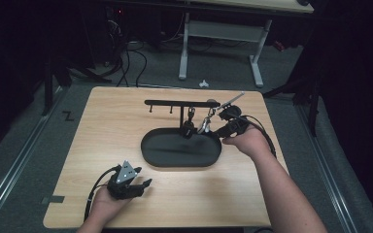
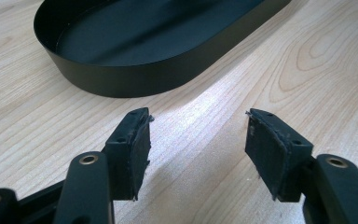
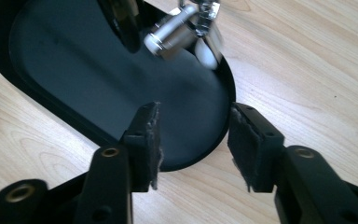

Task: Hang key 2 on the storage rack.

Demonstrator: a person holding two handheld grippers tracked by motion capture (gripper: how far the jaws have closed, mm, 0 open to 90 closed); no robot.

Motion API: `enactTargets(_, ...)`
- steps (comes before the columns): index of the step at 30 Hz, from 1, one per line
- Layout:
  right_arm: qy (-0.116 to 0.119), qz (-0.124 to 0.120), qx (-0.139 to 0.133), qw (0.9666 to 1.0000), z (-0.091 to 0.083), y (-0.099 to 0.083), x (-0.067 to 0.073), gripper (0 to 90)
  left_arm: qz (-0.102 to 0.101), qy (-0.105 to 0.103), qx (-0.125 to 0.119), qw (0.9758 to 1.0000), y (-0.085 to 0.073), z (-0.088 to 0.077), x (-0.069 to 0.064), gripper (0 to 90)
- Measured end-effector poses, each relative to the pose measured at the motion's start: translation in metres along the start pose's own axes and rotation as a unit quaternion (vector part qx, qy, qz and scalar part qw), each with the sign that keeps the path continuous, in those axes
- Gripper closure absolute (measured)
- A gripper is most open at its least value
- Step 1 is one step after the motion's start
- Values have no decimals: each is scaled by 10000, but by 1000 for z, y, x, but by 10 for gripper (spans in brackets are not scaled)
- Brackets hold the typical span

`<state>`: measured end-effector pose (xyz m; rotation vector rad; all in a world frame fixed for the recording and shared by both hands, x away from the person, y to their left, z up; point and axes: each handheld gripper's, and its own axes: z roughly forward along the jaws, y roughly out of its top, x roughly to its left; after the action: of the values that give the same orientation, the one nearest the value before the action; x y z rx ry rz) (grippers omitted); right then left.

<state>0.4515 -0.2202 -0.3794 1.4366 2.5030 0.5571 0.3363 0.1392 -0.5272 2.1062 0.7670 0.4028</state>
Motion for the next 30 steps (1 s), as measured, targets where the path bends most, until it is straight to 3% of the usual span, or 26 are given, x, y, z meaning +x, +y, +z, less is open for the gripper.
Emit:
enactTargets(9,-220,-21,-245,9995,20,-32,9,425,21,24,0,10000,0,1,-1,405)
enactTargets(14,-351,100,-600,9975,33,-57,10,355,37,25,32,10000,0,2,1,405)
enactTargets(17,-508,134,-951,9941,42,-79,12,306,44,63,62,10000,0,4,1,405)
enactTargets(18,-508,134,-951,9941,42,-79,12,306,44,63,62,10000,0,4,1,405)
enactTargets(19,-558,125,-1206,9911,46,-92,13,297,53,72,88,9999,0,4,2,405)
enactTargets(21,-603,138,-1273,9899,48,-97,14,293,52,92,112,9999,0,4,3,405)
enactTargets(22,-877,31,-1418,9860,57,-112,18,260,52,115,102,9999,0,4,4,405)
enactTargets(25,-774,242,-1741,9814,64,-134,18,237,12,174,111,9998,1,4,5,406)
enactTargets(26,-774,242,-1741,9814,64,-134,18,237,0,193,98,9998,1,3,6,406)
enactTargets(28,-691,425,-1952,9774,65,-147,18,198,-1,228,82,9997,3,2,5,405)
enactTargets(29,-688,476,-2169,9726,65,-161,18,157,-12,274,60,9996,4,1,5,405)
enactTargets(30,-688,476,-2169,9726,65,-161,18,157,-12,274,60,9996,4,1,5,405)
